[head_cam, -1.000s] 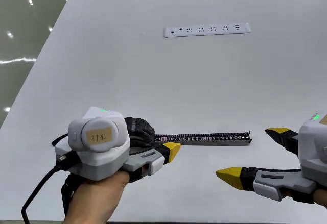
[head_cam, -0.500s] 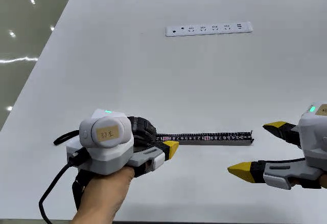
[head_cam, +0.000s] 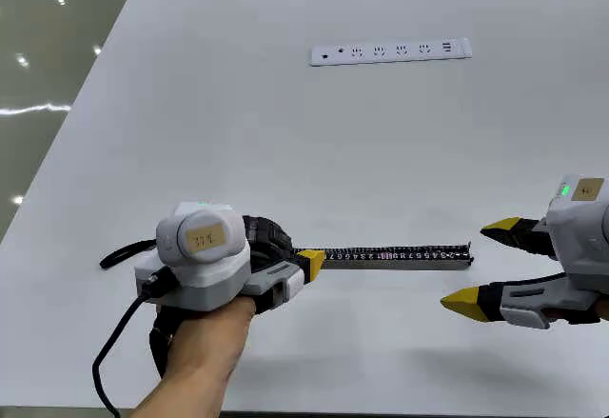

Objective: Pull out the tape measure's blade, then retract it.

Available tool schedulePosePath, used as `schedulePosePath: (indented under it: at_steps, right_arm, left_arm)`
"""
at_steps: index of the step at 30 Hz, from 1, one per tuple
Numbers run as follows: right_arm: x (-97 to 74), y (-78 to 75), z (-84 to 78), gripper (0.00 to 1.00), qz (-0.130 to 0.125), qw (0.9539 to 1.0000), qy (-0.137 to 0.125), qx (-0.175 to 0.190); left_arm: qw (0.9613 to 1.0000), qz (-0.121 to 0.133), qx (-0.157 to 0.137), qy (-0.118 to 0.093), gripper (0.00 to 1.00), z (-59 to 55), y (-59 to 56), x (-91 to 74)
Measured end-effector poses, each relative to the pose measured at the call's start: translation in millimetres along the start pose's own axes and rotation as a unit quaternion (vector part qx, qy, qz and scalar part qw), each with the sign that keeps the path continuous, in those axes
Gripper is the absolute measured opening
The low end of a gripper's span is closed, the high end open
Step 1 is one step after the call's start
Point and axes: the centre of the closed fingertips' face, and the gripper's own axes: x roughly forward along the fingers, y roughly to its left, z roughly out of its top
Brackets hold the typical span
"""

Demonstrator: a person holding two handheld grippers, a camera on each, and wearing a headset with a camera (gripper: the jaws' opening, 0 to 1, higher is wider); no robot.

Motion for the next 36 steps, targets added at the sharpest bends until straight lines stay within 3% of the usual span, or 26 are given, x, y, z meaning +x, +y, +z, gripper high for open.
schedulePosePath:
  at_steps: [12,20,28,36]
  right_arm:
    - [13.4,-17.3,-13.1,0.46,0.009,0.9988,0.029,-0.037]
    - [21.6,-29.3,-23.1,0.39,0.015,0.9957,0.059,-0.069]
    - [29.7,-34.8,-30.6,0.3,0.029,0.9934,0.07,-0.086]
    - [37.0,-39.4,-36.9,0.24,0.024,0.9928,0.066,-0.097]
  left_arm:
    - [0.9999,0.013,-0.005,0.0,0.77,-1.0,10.4,7.0]
    - [0.9998,0.02,-0.008,-0.002,0.71,-1.6,15.5,12.7]
    - [0.9998,0.02,-0.006,-0.002,0.67,-2.5,15.9,16.9]
    - [0.9997,0.022,0.001,-0.003,0.64,-1.5,19.0,20.8]
